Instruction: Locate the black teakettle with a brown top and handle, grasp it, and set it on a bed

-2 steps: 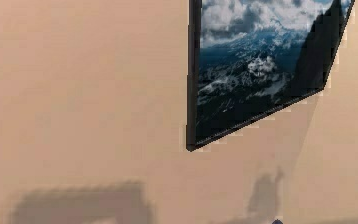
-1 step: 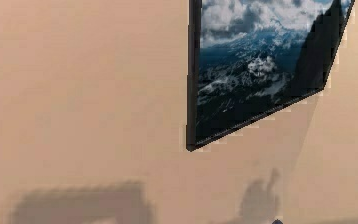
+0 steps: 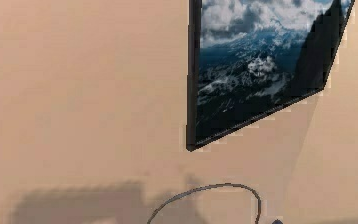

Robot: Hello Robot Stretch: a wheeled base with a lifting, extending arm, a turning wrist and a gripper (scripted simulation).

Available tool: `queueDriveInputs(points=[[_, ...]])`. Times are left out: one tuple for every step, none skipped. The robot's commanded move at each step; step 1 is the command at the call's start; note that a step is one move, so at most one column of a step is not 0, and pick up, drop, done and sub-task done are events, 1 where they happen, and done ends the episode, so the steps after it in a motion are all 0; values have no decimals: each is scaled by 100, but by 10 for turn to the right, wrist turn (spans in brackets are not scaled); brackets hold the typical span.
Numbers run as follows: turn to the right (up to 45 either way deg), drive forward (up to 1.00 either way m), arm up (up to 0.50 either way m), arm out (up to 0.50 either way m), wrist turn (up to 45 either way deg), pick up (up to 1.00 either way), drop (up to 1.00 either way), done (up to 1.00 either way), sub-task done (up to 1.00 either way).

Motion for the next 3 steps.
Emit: queueDriveInputs(points=[[-450,0,0,0,0,0,0,0,0],[-450,0,0,0,0,0,0,0,0],[-330,0,0,0,0,0,0,0,0]])
